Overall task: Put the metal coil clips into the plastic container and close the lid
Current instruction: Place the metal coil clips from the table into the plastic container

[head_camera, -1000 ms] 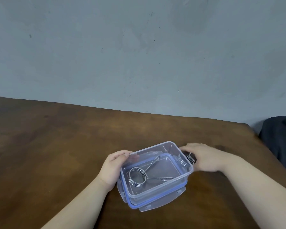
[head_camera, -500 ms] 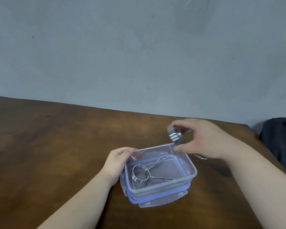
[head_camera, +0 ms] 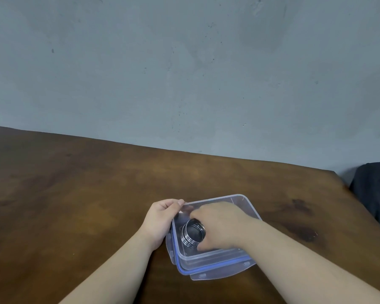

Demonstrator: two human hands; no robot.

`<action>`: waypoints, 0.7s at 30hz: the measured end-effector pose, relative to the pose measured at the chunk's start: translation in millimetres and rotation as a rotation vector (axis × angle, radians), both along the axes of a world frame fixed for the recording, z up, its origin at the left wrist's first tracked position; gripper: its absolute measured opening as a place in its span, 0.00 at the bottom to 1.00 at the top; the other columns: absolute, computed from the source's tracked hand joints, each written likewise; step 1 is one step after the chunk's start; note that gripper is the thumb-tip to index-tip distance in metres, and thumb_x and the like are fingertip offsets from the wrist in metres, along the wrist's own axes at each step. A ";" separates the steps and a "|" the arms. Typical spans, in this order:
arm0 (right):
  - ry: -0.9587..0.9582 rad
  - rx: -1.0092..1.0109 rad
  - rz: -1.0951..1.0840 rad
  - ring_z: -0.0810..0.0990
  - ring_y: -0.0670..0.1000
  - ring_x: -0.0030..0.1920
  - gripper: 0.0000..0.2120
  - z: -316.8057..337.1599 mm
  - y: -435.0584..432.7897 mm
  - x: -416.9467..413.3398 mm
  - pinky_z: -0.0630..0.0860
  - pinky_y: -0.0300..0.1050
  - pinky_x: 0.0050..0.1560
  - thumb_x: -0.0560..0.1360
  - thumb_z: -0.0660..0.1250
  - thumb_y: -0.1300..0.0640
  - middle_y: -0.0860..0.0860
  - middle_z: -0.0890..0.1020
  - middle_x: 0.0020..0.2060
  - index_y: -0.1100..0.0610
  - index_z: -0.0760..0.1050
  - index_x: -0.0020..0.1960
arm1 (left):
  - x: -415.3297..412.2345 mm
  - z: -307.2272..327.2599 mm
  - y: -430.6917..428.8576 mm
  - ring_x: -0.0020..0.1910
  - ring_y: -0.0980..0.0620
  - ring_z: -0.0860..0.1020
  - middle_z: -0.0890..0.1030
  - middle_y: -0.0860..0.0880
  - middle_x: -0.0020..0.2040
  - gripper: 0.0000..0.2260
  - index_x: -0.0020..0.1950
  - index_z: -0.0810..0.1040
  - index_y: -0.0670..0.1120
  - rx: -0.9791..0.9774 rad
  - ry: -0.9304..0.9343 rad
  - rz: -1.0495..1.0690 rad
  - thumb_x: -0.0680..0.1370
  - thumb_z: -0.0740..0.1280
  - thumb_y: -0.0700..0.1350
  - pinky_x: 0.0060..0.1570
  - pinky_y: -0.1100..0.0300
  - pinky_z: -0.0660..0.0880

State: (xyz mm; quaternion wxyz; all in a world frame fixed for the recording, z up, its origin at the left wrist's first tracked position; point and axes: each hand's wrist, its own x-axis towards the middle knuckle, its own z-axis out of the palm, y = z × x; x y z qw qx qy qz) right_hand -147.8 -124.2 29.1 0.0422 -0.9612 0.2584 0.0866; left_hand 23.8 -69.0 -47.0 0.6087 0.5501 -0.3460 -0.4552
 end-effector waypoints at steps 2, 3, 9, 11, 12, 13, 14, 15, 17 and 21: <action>0.001 0.020 -0.023 0.81 0.52 0.45 0.20 -0.4 -0.9 0.4 0.81 0.52 0.43 0.67 0.74 0.41 0.47 0.84 0.47 0.48 0.78 0.55 | 1.4 -1.7 -1.0 0.47 0.40 0.84 0.87 0.34 0.49 0.13 0.47 0.88 0.37 -0.001 0.005 -0.008 0.82 0.65 0.41 0.55 0.45 0.78; 0.004 0.035 -0.050 0.81 0.53 0.46 0.20 -0.2 -4.0 -0.4 0.81 0.52 0.44 0.66 0.74 0.41 0.47 0.84 0.47 0.48 0.78 0.54 | 1.4 -1.9 -1.2 0.46 0.40 0.84 0.87 0.34 0.48 0.13 0.47 0.88 0.37 0.004 0.005 -0.006 0.82 0.65 0.41 0.54 0.45 0.79; -0.051 0.187 -0.164 0.79 0.51 0.51 0.19 -2.5 -10.4 -13.6 0.80 0.53 0.50 0.67 0.76 0.42 0.45 0.84 0.50 0.47 0.78 0.55 | 2.4 -2.8 -1.9 0.50 0.41 0.85 0.88 0.39 0.48 0.13 0.46 0.88 0.40 0.012 -0.068 -0.012 0.82 0.66 0.44 0.58 0.46 0.79; -0.080 0.201 -0.153 0.79 0.50 0.53 0.18 -2.5 -9.3 -17.0 0.79 0.54 0.52 0.69 0.75 0.43 0.45 0.84 0.51 0.47 0.78 0.56 | 1.9 -2.7 -1.4 0.50 0.42 0.85 0.88 0.39 0.48 0.13 0.45 0.88 0.40 0.011 -0.068 -0.006 0.82 0.66 0.44 0.57 0.46 0.79; -0.103 0.207 -0.154 0.79 0.50 0.54 0.17 -0.9 -8.8 -19.6 0.79 0.54 0.53 0.71 0.74 0.43 0.45 0.84 0.52 0.47 0.79 0.57 | 1.7 -2.5 -1.5 0.49 0.42 0.85 0.88 0.39 0.48 0.13 0.45 0.88 0.40 0.012 -0.066 -0.003 0.82 0.66 0.44 0.57 0.46 0.79; -0.132 0.212 -0.164 0.79 0.50 0.56 0.18 0.6 -8.9 -23.3 0.79 0.54 0.56 0.73 0.72 0.42 0.45 0.83 0.55 0.47 0.79 0.59 | 1.6 -2.3 -0.9 0.49 0.42 0.85 0.88 0.38 0.48 0.13 0.45 0.88 0.40 0.013 -0.063 -0.001 0.82 0.66 0.43 0.56 0.46 0.79; -0.165 0.212 -0.177 0.78 0.50 0.59 0.19 2.6 -8.8 -27.8 0.77 0.53 0.59 0.75 0.71 0.41 0.45 0.83 0.58 0.47 0.79 0.62 | 1.7 -2.2 -0.7 0.49 0.41 0.84 0.88 0.38 0.48 0.13 0.45 0.88 0.39 0.013 -0.060 0.002 0.82 0.66 0.43 0.56 0.46 0.79; -0.198 0.207 -0.185 0.77 0.49 0.61 0.20 4.2 -7.9 -32.8 0.76 0.51 0.62 0.76 0.69 0.40 0.45 0.81 0.60 0.47 0.78 0.64 | 1.2 -1.7 -0.7 0.49 0.41 0.84 0.88 0.38 0.48 0.13 0.45 0.88 0.39 0.017 -0.064 0.006 0.82 0.66 0.43 0.56 0.45 0.79; -0.252 0.185 -0.156 0.76 0.47 0.60 0.19 4.7 -1.7 -43.7 0.74 0.49 0.61 0.76 0.66 0.36 0.44 0.81 0.57 0.46 0.79 0.60 | 0.4 -0.7 -0.5 0.52 0.39 0.85 0.88 0.39 0.48 0.14 0.45 0.88 0.40 0.031 -0.085 0.015 0.82 0.65 0.44 0.58 0.44 0.79; -0.166 0.100 -0.041 0.74 0.48 0.52 0.23 -1.9 19.4 -60.0 0.73 0.49 0.56 0.69 0.66 0.30 0.44 0.79 0.46 0.48 0.79 0.51 | -3.1 1.9 1.6 0.53 0.41 0.85 0.89 0.42 0.47 0.15 0.46 0.87 0.42 0.042 -0.108 0.054 0.83 0.64 0.47 0.61 0.45 0.78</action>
